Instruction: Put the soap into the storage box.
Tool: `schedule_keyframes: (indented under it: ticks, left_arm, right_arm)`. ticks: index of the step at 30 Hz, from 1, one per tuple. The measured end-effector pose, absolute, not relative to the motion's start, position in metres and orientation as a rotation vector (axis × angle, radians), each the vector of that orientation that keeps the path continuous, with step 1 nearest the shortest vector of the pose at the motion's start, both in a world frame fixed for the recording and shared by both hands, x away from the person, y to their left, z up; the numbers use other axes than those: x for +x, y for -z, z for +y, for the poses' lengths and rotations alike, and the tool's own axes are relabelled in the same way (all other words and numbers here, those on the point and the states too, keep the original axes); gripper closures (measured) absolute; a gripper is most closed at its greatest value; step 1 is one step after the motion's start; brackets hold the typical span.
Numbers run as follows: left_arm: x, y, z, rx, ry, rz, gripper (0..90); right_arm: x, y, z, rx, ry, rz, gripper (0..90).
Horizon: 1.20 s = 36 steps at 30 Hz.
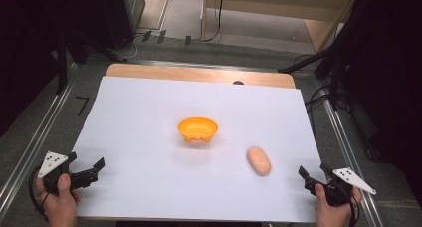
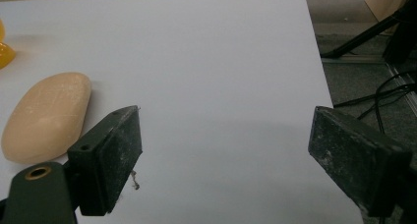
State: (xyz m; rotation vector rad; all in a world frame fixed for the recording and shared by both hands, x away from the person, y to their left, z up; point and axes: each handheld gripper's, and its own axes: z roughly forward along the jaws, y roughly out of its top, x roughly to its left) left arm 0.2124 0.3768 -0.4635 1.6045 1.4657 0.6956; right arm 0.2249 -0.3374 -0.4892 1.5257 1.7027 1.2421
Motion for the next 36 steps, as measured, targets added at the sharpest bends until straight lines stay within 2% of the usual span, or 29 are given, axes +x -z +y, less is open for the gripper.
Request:
schedule_keyframes:
  ticks: [9, 17, 25, 36]
  left_arm:
    - [0.213, 0.464, 0.377, 1.612, -0.696, 1.465, 0.0]
    - [0.213, 0.464, 0.377, 1.614, -0.693, 1.464, 0.0]
    - [0.214, 0.464, 0.376, 1.622, -0.689, 1.46, 0.0]
    - [0.214, 0.464, 0.376, 1.631, -0.679, 1.457, 0.0]
  right_arm:
    - [0.227, 0.484, -0.329, 1.508, -1.137, 1.76, 14.6]
    - [0.23, 0.465, -0.312, 1.479, -0.999, 1.897, 17.0]
    - [0.241, 0.45, -0.294, 1.518, -0.893, 2.049, 18.3]
    - [0.257, 0.445, -0.269, 1.549, -0.782, 2.192, 18.5]
